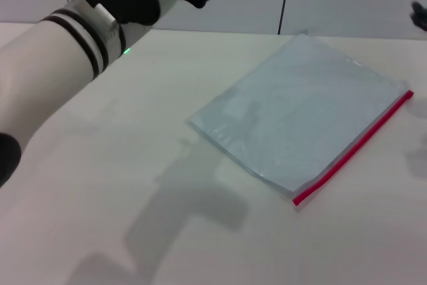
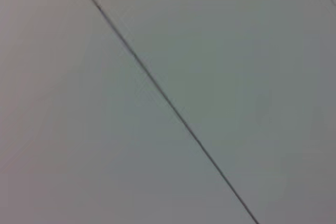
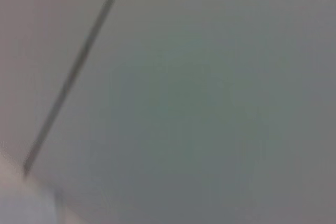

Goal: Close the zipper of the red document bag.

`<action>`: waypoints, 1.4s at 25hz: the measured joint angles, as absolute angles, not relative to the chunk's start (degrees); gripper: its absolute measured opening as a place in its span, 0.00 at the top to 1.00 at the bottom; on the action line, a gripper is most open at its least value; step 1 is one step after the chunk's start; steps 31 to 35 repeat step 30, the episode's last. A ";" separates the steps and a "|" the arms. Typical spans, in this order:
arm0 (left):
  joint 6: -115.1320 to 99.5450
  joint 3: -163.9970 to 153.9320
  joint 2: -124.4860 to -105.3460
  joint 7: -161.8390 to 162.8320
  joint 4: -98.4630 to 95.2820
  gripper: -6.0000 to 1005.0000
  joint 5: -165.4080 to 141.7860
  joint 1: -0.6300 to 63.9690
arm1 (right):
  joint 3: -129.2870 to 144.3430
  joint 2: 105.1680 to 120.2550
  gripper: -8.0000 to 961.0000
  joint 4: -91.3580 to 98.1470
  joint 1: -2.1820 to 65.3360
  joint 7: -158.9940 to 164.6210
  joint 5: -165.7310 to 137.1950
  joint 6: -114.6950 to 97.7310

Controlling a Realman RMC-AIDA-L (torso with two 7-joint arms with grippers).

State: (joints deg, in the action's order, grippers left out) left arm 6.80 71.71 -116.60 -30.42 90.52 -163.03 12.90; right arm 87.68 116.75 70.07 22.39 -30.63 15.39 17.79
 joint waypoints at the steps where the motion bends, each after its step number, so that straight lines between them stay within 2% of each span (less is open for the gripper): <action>1: 4.99 71.72 -116.58 -29.64 89.79 0.27 -163.03 12.71 | 89.26 116.75 0.28 71.74 20.90 -28.29 15.63 15.22; 5: -2.54 71.85 -116.58 -26.42 86.07 0.25 -162.86 12.11 | 94.85 116.71 0.29 76.12 15.13 -19.07 15.92 3.04; 11: -16.62 71.29 -116.48 -24.04 78.00 0.25 -157.17 12.07 | 100.41 116.72 0.29 70.09 11.33 -10.37 16.75 -18.14; 21: -33.86 67.69 -116.48 -23.45 61.83 0.25 -150.71 14.39 | 107.20 116.58 0.29 44.29 16.67 -8.41 28.39 -40.93; 26: -42.13 66.38 -116.47 -19.78 55.07 0.25 -148.71 15.14 | 108.65 116.67 0.29 40.42 17.01 -8.11 31.12 -44.78; 35: -43.23 66.34 -116.43 -18.09 51.79 0.25 -148.36 16.24 | 108.72 116.69 0.29 39.48 17.08 -8.05 31.29 -44.96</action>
